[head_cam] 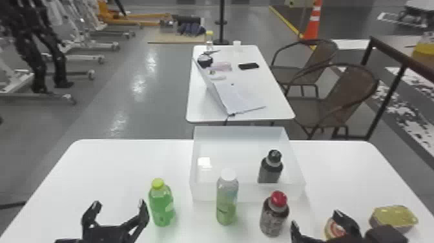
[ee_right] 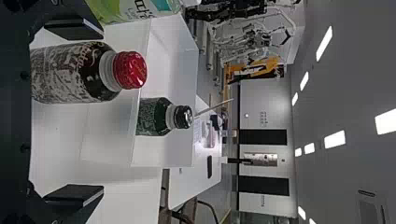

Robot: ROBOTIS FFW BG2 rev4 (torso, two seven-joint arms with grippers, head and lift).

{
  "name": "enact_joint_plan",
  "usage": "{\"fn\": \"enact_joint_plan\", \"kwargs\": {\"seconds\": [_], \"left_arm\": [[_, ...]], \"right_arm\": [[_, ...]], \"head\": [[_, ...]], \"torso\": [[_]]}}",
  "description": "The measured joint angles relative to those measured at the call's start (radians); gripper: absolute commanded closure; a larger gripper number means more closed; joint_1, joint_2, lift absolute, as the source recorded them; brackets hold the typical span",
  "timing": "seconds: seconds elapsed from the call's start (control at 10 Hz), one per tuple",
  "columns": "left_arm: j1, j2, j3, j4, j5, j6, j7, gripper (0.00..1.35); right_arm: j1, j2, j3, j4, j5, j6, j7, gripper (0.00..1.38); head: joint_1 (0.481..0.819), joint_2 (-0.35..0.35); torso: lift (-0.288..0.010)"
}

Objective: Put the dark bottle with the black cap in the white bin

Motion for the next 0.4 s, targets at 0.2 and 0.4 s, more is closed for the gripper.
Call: {"fn": "enact_joint_plan", "kwargs": {"seconds": [0.2, 0.4], "left_arm": [[0.01, 0.0, 0.014, -0.011, -0.019, 0.01, 0.0, 0.1], [0.035, 0.0, 0.047, -0.061, -0.067, 0.068, 0.001, 0.1]], "right_arm": [[-0.002, 0.001, 0.0, 0.0, 0.024, -0.005, -0.008, 0.13], [-0.002, 0.006, 0.0, -0.003, 0.051, -0.011, -0.024, 0.13]], "head": [[0.549, 0.0], [0.549, 0.0]], "torso": [[-0.1], [-0.1]]}}
